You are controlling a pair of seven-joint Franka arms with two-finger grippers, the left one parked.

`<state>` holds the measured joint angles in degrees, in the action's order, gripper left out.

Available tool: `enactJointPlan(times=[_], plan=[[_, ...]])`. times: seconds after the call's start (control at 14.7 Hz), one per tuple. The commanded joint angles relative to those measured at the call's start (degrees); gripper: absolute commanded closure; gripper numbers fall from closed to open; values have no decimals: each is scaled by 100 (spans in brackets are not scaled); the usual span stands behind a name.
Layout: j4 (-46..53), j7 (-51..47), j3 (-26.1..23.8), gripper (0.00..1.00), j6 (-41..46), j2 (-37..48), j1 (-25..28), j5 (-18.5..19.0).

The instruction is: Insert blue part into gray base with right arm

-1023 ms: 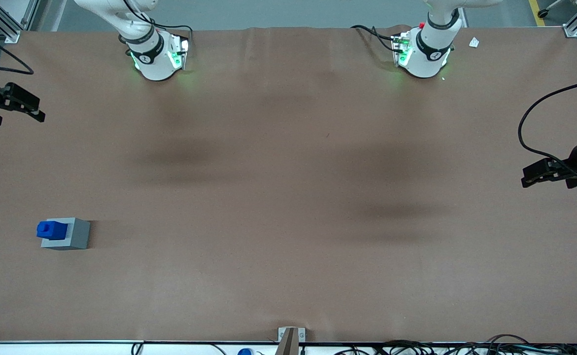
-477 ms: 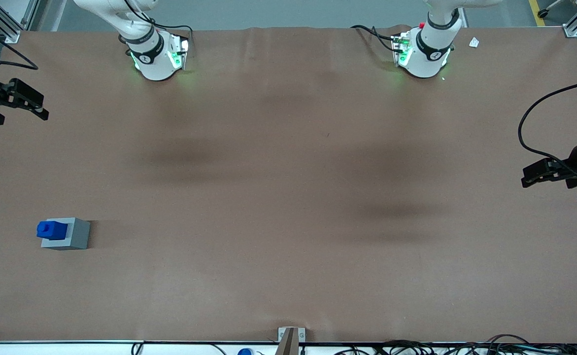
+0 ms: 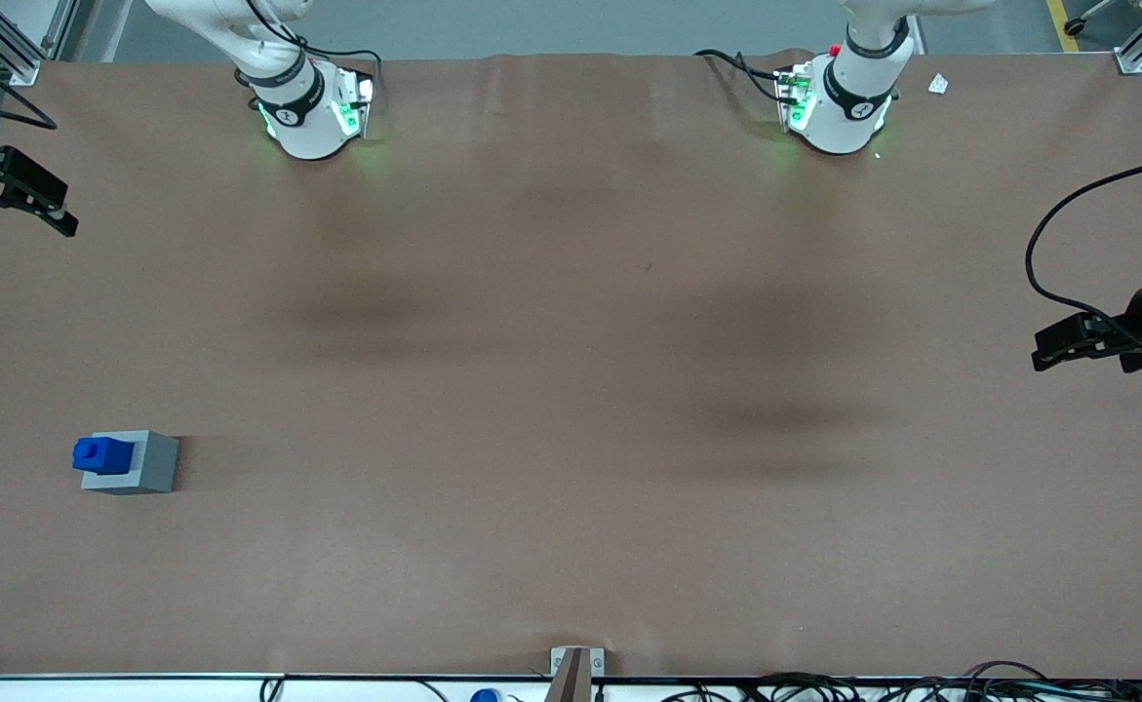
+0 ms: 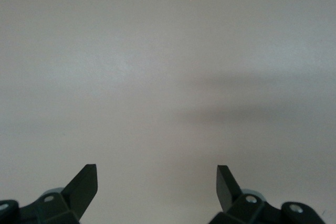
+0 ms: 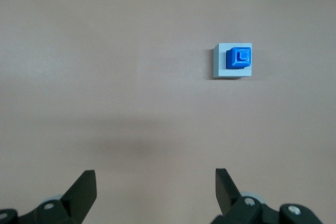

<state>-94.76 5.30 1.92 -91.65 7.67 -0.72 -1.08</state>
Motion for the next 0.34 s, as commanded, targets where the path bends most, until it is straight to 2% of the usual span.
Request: enactJointPlan(times=[0.0, 0.27], plan=[[107, -161, 28, 0, 16, -82, 98, -32], [107, -170, 28, 0, 16, -134, 160, -32]])
